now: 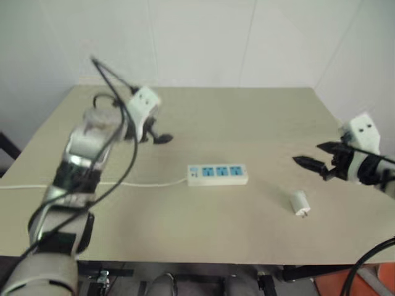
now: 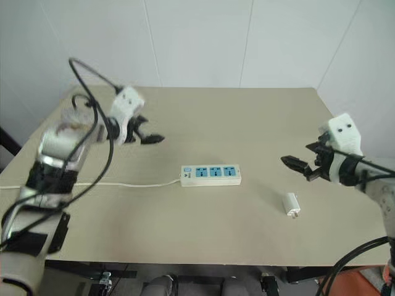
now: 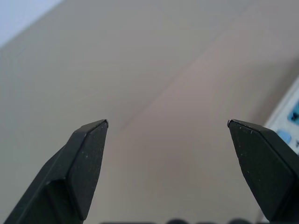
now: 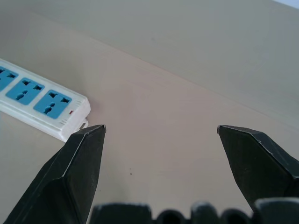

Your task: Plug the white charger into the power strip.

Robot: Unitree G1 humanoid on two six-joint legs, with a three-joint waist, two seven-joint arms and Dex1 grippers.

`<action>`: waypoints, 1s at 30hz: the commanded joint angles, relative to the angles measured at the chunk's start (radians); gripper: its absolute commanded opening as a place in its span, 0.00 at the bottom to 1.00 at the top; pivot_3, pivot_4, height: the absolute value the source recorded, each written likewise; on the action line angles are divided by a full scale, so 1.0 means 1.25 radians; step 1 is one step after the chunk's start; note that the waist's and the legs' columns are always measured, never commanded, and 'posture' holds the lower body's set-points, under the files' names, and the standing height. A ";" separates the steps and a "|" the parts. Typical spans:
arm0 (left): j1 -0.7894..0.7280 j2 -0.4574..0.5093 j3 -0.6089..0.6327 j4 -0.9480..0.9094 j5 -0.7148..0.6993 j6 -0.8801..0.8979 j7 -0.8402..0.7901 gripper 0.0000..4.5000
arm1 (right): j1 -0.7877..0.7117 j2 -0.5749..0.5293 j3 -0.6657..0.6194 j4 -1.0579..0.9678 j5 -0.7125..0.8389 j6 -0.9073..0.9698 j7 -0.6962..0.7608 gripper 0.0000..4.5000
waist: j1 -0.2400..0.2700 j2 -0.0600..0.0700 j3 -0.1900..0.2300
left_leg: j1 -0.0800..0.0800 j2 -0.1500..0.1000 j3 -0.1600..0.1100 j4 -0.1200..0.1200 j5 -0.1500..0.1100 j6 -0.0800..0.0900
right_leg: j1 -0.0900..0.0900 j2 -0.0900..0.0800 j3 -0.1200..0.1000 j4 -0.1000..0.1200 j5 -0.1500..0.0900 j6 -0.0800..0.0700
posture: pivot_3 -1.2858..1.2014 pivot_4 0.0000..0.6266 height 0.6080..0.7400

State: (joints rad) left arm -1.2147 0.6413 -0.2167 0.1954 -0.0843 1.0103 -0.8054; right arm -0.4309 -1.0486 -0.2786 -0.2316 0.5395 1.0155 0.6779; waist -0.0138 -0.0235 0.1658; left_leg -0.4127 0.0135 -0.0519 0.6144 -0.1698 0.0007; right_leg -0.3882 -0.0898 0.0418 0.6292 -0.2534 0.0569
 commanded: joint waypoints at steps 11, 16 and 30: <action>-0.213 0.001 -0.016 -0.013 0.007 0.201 0.054 0.99 | -0.184 -0.084 0.206 0.173 -0.082 0.003 0.156 1.00 | -0.021 0.002 0.000 | 0.000 0.000 0.001 -0.001 -0.001 0.001 | -0.002 0.000 0.001 0.002 -0.004 0.006 | 0.52 0.24 1.00; -0.222 0.034 0.021 -0.011 -0.005 0.178 0.052 0.99 | -0.123 -0.092 0.153 0.143 -0.080 0.031 0.135 1.00 | -0.021 0.002 0.000 | -0.001 0.000 0.000 -0.001 -0.001 0.001 | -0.002 0.000 0.001 0.002 -0.004 0.005 | 0.52 0.24 1.00; 0.320 -0.050 0.112 -0.130 -0.140 -0.500 -0.152 0.99 | -0.028 -0.048 0.038 -0.043 -0.051 0.114 0.060 1.00 | -0.006 0.004 -0.002 | 0.002 0.001 0.002 0.001 0.000 -0.001 | 0.001 0.000 0.002 0.001 0.002 -0.001 | 0.52 0.24 1.00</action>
State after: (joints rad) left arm -0.8370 0.5839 -0.1001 -0.0137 -0.2472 0.5406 -0.9492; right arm -0.4671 -1.1082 -0.1773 -0.2286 0.4577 1.1449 0.7777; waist -0.0214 -0.0183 0.1637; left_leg -0.4098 0.0141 -0.0492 0.6160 -0.1699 -0.0010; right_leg -0.3872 -0.0904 0.0450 0.6305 -0.2512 0.0559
